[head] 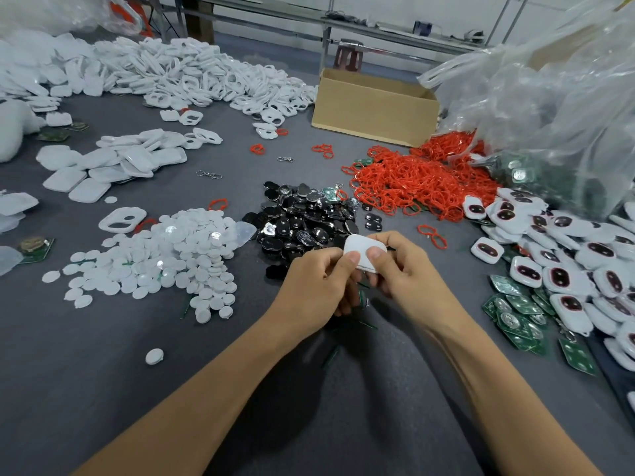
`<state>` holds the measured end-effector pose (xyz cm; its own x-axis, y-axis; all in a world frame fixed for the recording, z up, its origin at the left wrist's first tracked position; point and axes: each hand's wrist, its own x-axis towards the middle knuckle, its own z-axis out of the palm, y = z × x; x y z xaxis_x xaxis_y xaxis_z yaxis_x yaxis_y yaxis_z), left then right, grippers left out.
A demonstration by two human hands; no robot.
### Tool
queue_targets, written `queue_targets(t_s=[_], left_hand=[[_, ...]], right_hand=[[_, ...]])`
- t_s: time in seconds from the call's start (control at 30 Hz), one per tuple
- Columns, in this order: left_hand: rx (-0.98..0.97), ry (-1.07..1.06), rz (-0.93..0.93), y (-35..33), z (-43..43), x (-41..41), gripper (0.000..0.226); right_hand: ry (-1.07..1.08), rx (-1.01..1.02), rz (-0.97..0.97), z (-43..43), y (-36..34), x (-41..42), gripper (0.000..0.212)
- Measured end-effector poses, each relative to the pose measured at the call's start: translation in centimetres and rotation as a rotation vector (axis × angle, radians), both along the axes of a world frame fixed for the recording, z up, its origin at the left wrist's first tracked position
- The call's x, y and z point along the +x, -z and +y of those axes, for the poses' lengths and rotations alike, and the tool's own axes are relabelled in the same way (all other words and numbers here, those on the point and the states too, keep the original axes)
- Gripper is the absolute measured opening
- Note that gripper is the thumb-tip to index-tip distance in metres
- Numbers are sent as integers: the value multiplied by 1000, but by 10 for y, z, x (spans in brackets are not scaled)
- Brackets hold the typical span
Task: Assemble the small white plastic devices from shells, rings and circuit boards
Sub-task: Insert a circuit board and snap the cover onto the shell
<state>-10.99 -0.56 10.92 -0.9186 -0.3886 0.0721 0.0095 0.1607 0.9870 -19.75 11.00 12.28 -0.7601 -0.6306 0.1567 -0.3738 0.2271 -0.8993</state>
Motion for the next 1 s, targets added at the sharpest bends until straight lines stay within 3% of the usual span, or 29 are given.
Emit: queue_targets(t_s=[0.4,0.53,0.6,0.73,0.8,0.9,1.0], left_hand=[[-58,-51,61,2,0,3,40],[-35,-86,71,2,1,1,33],[82,-72,103,0,0,-1,20],[308,91,211,-2,-1,-2,23],[401,98,258,-5,-1,-2,19],[522,30,258,-5,-4,-2,27],[590,39,250,-5,-6,-2,30]], right_hand=[[68,-68,-28,-4,0,7,18],[18,-210,-247,-3,-6,13,9],[8,-309,-386,-4,-9,14,10],[-25,-393,-602,-7,-9,17,15],[-26,-370,-501,-7,-7,18,19],[92,-188,-37,-3,-5,16,19],[37,-134,259,2,-9,13,24]])
